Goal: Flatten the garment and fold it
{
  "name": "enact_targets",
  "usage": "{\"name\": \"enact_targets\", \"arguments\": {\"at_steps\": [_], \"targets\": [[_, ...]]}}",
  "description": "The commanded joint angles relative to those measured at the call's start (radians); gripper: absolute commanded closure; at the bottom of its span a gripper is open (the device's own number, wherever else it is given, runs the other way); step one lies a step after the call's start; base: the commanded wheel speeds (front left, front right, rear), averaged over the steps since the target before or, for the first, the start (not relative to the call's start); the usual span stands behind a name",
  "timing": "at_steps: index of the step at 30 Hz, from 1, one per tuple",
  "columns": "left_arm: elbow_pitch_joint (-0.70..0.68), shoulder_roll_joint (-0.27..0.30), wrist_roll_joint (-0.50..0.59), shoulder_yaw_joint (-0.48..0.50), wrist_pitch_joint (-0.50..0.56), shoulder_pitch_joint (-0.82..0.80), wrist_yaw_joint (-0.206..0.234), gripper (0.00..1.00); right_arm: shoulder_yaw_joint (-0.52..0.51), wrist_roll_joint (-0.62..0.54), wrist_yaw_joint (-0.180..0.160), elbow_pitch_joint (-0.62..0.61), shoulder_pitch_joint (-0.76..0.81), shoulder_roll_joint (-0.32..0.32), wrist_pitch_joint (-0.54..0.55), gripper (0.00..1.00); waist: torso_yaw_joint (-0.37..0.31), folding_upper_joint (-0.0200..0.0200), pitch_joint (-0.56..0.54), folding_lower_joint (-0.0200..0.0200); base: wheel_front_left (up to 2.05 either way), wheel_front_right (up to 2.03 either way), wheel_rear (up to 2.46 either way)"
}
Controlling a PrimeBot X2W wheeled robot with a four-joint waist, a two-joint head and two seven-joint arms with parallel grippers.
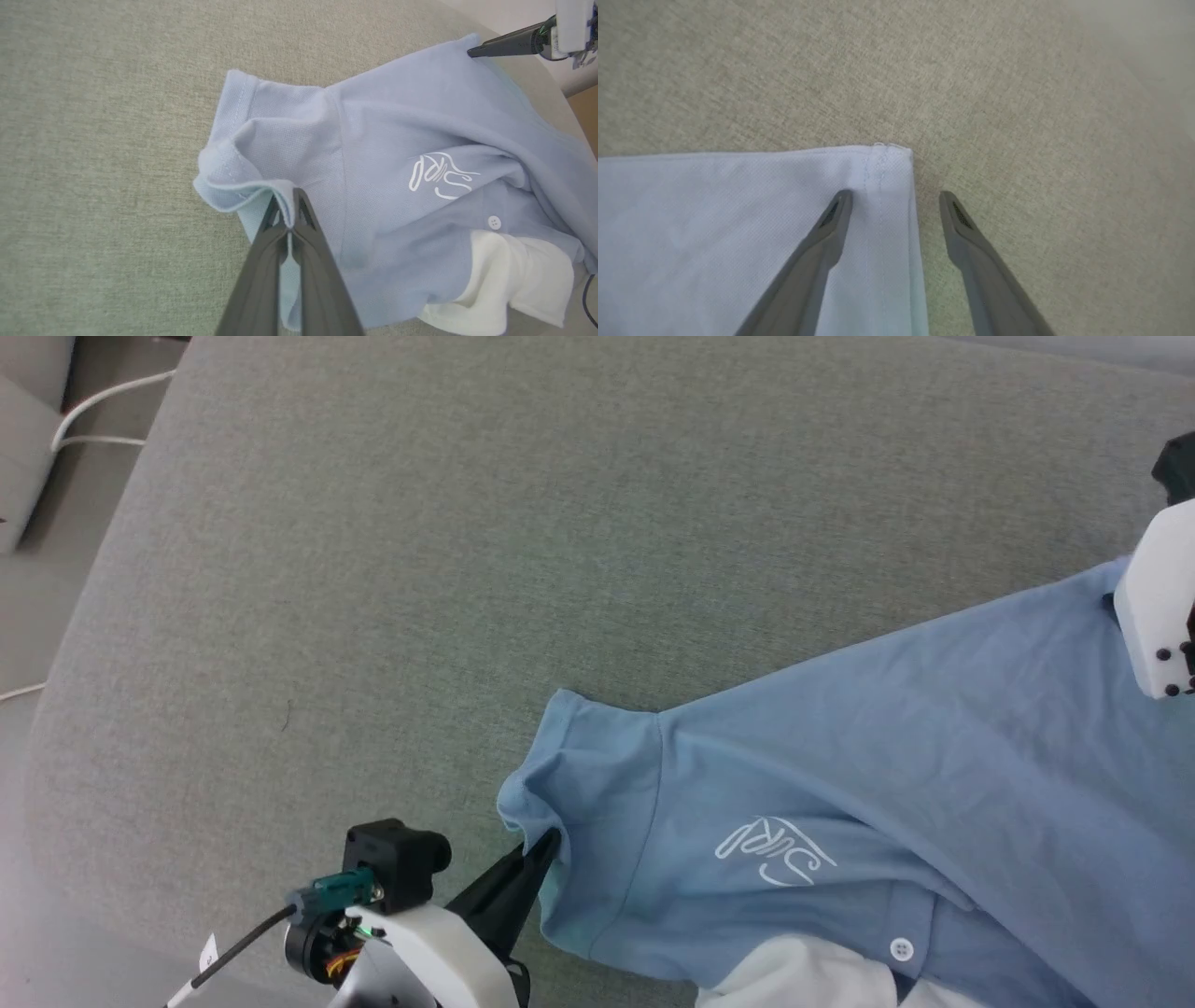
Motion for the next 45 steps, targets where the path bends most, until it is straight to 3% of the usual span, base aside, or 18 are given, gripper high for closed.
{"name": "enact_targets", "arguments": {"at_steps": [1, 8, 9, 10, 23, 34, 45], "targets": [[0.008, -0.004, 0.001, -0.001, -0.008, -0.014, -0.004, 1.0, 0.019, 0.003, -0.001, 0.031, 0.006, 0.002, 0.002, 0.0, 0.025, 0.0, 0.021, 0.0, 0.0, 0.0, 0.0], [0.021, -0.003, -0.005, -0.001, -0.013, -0.016, -0.009, 1.0, 0.146, 0.066, -0.001, 0.075, 0.041, -0.027, 0.02, 0.0, 0.028, 0.0, 0.019, 0.0, 0.0, 0.0, 0.0], [0.022, -0.002, -0.005, -0.001, -0.013, -0.017, -0.009, 1.0, 0.153, 0.08, -0.001, 0.081, 0.042, -0.025, 0.021, 0.64, 0.027, 0.0, 0.019, 0.0, 0.0, 0.0, 0.0], [0.023, -0.003, -0.006, -0.001, -0.013, -0.018, -0.009, 1.0, 0.158, 0.088, -0.001, 0.085, 0.041, -0.026, 0.018, 1.0, 0.026, 0.0, 0.017, 0.0, 0.0, 0.0, 0.0], [-0.018, 0.03, -0.002, 0.056, -0.057, -0.022, 0.005, 1.0, 0.093, 0.151, -0.001, 0.064, -0.032, -0.013, -0.225, 1.0, -0.046, 0.0, -0.102, 0.0, 0.0, 0.0, 0.0], [-0.206, 0.134, 0.084, 0.21, -0.082, -0.129, 0.068, 1.0, 0.026, 0.212, -0.001, -0.128, -0.059, -0.026, -0.42, 1.0, -0.18, 0.0, -0.264, 0.0, 0.0, 0.0, 0.0], [-0.309, 0.22, 0.115, 0.373, -0.075, -0.292, 0.095, 1.0, -0.043, 0.25, -0.001, -0.366, -0.065, -0.045, -0.524, 1.0, -0.297, 0.0, -0.353, 0.0, 0.0, 0.0, 0.0]]}}
